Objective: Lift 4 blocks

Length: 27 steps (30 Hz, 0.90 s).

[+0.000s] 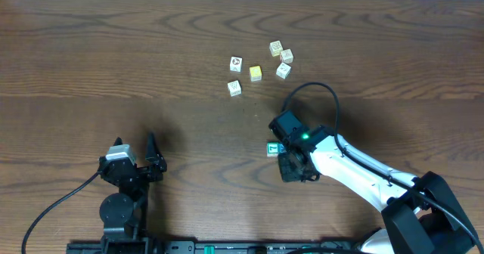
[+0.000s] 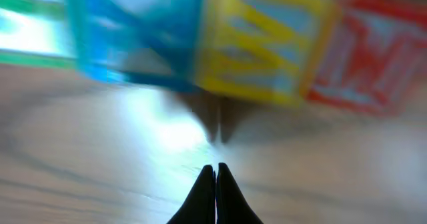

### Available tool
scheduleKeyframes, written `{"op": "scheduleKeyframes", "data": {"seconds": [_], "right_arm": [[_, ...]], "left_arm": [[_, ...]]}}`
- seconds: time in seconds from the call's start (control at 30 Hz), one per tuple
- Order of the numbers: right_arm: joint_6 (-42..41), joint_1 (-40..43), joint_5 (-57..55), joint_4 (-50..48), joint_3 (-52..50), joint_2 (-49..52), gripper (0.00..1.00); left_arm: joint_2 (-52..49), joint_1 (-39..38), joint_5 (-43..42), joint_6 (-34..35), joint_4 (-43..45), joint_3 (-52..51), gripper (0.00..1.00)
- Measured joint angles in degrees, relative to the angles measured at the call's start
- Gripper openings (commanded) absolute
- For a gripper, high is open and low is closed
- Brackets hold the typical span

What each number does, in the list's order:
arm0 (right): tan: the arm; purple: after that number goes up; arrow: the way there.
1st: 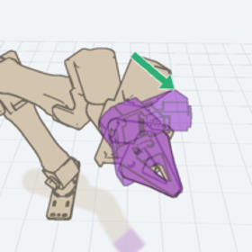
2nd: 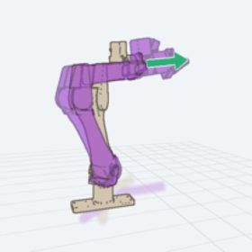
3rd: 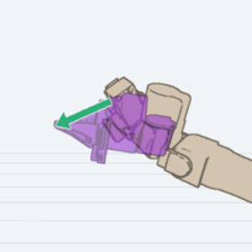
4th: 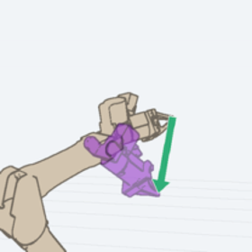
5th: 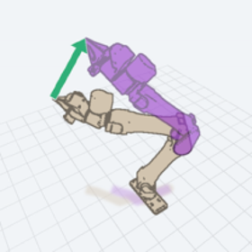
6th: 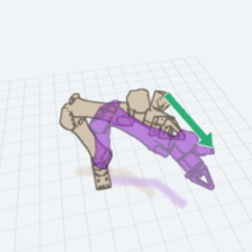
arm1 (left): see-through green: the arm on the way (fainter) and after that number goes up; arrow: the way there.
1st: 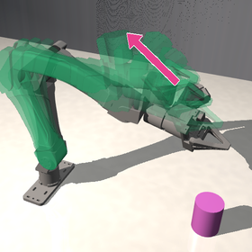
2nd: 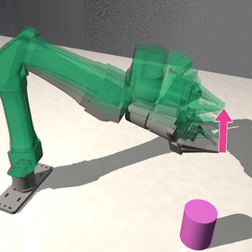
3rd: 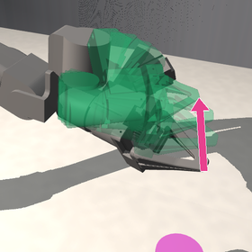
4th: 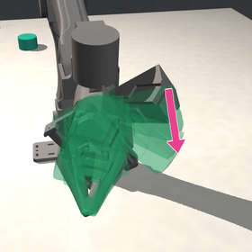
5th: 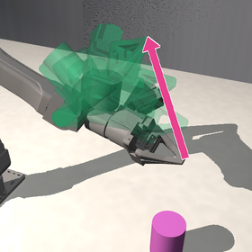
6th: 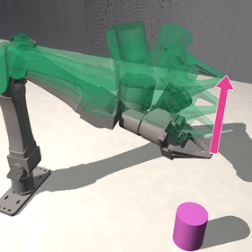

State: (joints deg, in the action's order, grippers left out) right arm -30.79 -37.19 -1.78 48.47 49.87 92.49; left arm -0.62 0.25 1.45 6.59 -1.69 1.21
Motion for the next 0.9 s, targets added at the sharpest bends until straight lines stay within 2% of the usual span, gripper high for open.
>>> {"op": "scheduleKeyframes", "data": {"seconds": [0.3, 0.43, 0.57, 0.63, 0.77, 0.9], "right_arm": [[-11.69, 0.00, -10.54, 7.43, 0.00, -0.35, 0.01], [-15.37, 0.00, -15.76, 6.86, 0.00, -6.05, 0.01], [-16.70, 0.00, -22.05, 5.44, 0.50, -17.97, 0.01], [-15.58, 0.00, -25.33, 3.45, 1.64, -24.90, 0.01], [-7.67, 0.15, -29.90, -1.31, 5.55, -37.35, 0.02], [-0.26, 1.46, -32.81, 0.28, 9.64, -46.75, 0.04]], "left_arm": [[0.00, 0.00, -0.02, 0.00, -0.02, 0.00, 0.75], [0.00, 0.00, -0.02, 0.00, -0.02, 0.00, 0.75], [0.00, 0.00, -0.02, 0.00, 0.00, 0.00, 0.75], [0.00, 0.00, -0.02, 0.00, 0.00, 0.00, 0.75], [0.00, 0.02, -0.02, 0.00, 0.00, 0.00, 0.75], [0.00, 0.00, -0.02, 0.00, -0.02, 0.00, 0.75]]}}
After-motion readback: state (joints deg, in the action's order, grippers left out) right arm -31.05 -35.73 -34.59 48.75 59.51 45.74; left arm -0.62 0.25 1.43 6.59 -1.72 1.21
